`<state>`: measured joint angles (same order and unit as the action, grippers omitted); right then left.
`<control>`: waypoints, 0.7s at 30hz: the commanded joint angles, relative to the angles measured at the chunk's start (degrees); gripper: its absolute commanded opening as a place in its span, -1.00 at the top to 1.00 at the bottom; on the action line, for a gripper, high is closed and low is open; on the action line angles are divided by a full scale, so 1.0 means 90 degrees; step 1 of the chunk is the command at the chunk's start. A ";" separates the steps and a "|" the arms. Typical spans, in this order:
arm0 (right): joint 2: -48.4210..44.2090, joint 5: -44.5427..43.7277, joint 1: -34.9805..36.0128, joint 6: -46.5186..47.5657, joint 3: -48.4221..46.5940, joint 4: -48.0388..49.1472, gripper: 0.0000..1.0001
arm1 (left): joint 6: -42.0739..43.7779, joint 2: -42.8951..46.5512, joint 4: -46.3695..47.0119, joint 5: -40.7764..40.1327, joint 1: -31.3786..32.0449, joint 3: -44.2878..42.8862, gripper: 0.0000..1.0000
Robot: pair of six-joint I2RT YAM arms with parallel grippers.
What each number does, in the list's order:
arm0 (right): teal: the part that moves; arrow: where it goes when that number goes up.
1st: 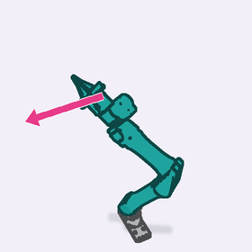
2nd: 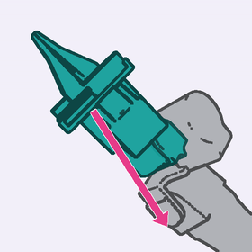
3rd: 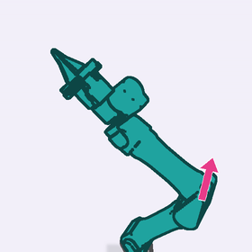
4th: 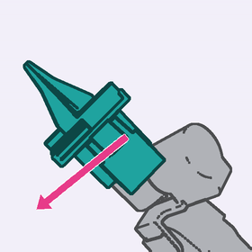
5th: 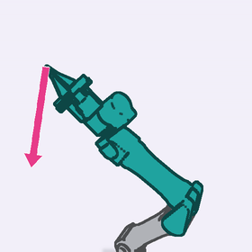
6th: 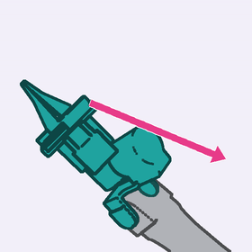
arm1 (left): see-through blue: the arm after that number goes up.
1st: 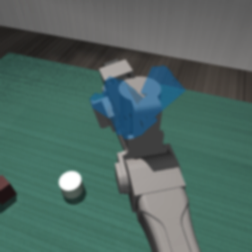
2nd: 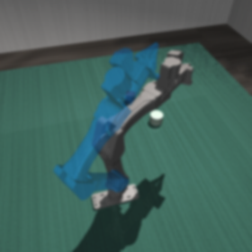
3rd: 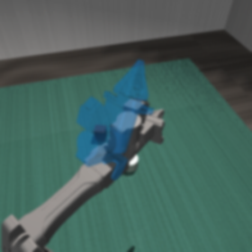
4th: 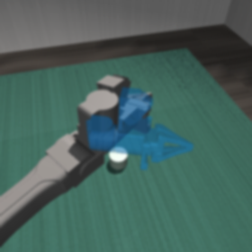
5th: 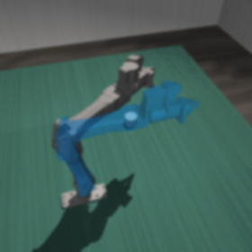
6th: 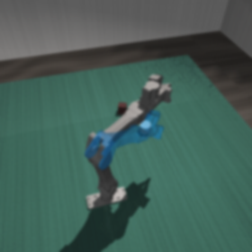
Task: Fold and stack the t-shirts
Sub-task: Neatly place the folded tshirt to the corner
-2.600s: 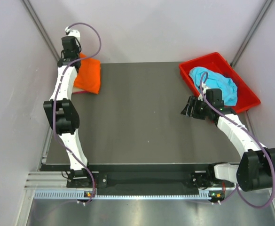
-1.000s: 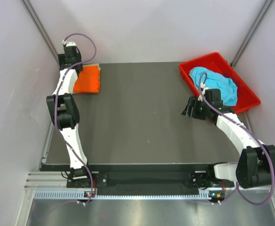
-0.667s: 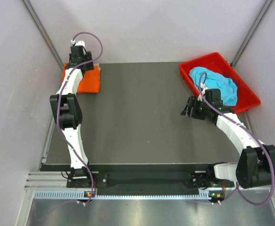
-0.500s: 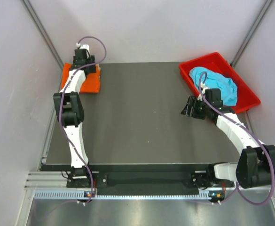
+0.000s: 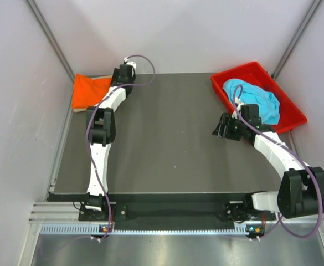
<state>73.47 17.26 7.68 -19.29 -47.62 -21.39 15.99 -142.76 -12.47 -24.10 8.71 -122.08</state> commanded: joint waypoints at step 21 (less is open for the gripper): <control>0.0254 -0.0042 -0.0082 0.0044 -0.0090 0.0335 -0.25 | 0.1485 -0.0370 0.2234 -0.1093 0.0086 -0.0450 0.90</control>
<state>75.33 17.21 7.68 -19.27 -47.62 -20.60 27.05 -148.33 -0.54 -34.17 8.82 -125.97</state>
